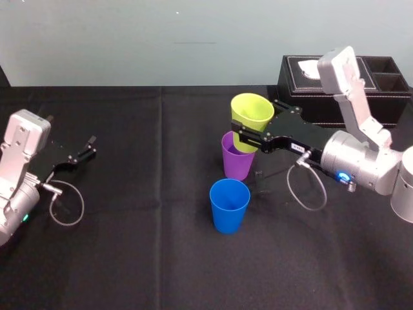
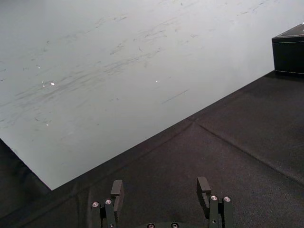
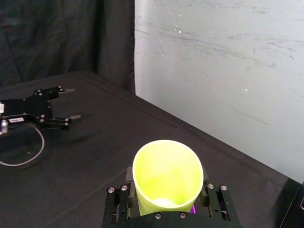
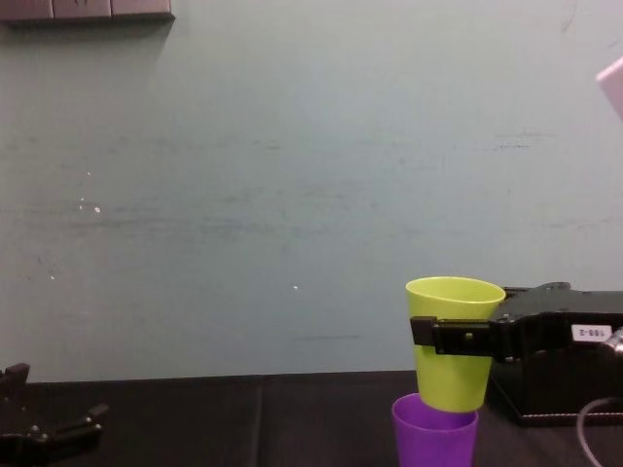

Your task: Stack the three plastic cups sequentially using one hand.

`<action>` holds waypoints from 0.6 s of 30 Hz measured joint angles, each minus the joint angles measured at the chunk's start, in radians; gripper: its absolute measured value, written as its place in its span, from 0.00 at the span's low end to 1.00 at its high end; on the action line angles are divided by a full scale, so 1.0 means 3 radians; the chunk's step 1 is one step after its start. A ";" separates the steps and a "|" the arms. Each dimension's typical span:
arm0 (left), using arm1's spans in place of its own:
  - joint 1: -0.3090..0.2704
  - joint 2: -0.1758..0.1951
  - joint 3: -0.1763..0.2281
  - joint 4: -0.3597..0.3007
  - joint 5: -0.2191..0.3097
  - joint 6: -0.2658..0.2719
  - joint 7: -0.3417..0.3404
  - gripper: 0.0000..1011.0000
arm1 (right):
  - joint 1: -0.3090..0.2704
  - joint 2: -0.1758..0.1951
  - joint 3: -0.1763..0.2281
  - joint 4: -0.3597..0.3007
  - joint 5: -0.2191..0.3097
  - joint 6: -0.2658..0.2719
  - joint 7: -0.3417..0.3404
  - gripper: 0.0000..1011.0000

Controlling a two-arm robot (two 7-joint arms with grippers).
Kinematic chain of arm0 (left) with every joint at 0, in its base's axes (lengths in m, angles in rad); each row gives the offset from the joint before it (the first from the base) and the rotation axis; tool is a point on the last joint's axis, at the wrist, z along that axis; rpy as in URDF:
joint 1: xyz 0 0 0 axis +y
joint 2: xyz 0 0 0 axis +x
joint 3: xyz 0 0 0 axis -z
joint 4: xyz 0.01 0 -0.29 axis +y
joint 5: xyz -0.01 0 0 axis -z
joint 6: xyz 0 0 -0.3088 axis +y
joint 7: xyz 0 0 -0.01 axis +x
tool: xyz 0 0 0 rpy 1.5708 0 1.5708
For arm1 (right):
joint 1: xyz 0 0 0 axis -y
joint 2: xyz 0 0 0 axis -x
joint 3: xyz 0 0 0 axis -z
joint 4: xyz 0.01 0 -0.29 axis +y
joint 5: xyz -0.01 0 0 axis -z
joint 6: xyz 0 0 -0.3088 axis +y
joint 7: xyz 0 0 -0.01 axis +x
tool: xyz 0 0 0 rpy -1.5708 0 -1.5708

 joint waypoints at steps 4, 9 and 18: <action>0.0000 0.0000 0.0000 0.0000 0.0000 0.0000 0.0000 1.00 | 0.0067 -0.0050 -0.0034 0.0100 -0.0040 0.0001 0.0013 0.73; 0.0000 0.0000 0.0000 0.0000 0.0000 0.0000 0.0000 1.00 | 0.0138 -0.0107 -0.0068 0.0211 -0.0084 -0.0008 0.0046 0.73; 0.0000 0.0000 0.0000 0.0000 0.0000 0.0000 0.0000 1.00 | 0.0225 -0.0174 -0.0105 0.0358 -0.0128 -0.0025 0.0095 0.73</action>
